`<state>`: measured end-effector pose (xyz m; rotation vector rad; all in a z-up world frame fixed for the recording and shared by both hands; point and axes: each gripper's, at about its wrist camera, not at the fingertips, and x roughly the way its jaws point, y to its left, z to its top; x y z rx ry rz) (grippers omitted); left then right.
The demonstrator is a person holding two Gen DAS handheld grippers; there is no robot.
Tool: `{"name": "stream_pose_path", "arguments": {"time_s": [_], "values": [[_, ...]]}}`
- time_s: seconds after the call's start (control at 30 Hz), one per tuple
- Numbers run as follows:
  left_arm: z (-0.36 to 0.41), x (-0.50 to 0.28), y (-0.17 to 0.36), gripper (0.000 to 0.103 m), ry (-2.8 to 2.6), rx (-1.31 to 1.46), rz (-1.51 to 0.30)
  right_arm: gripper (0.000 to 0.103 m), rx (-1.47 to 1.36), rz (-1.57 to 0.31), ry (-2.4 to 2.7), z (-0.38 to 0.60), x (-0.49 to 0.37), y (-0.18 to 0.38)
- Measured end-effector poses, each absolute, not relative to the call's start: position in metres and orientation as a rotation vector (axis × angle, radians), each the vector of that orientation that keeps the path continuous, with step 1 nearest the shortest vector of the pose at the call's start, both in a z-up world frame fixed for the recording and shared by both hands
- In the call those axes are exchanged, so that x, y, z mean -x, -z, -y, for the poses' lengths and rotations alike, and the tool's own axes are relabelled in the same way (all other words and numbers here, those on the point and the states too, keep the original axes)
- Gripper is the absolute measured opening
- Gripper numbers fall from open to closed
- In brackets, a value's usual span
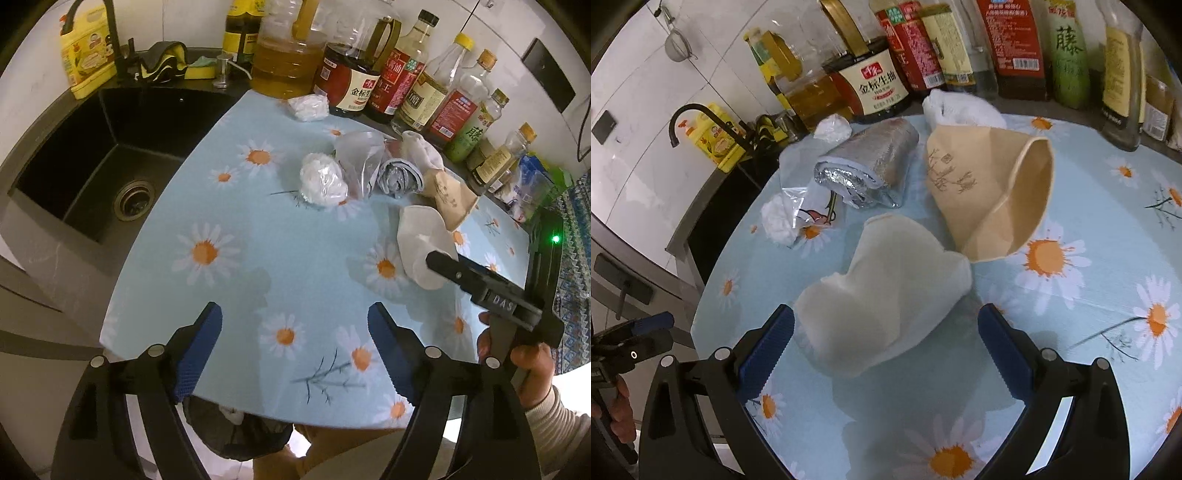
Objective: Collect trash
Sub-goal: 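Grasp the white paper cup with the right tool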
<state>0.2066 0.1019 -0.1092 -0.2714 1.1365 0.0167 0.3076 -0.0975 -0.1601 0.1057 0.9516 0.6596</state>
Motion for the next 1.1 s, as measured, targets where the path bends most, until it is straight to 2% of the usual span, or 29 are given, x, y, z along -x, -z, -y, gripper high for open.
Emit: {"name": "stream_pose_path", "arguments": {"time_s": [0.57,1.1], "values": [[-0.087,-0.239,0.129,0.083,-0.004,0.258,-1.203,0.099,-0.086,-0.961,-0.606,0.079,-0.318,0.161],[-0.084,-0.23,0.13,0.083,0.051,0.245,-1.2,0.099,-0.12,-0.953,-0.521,0.143,-0.307,0.156]]}}
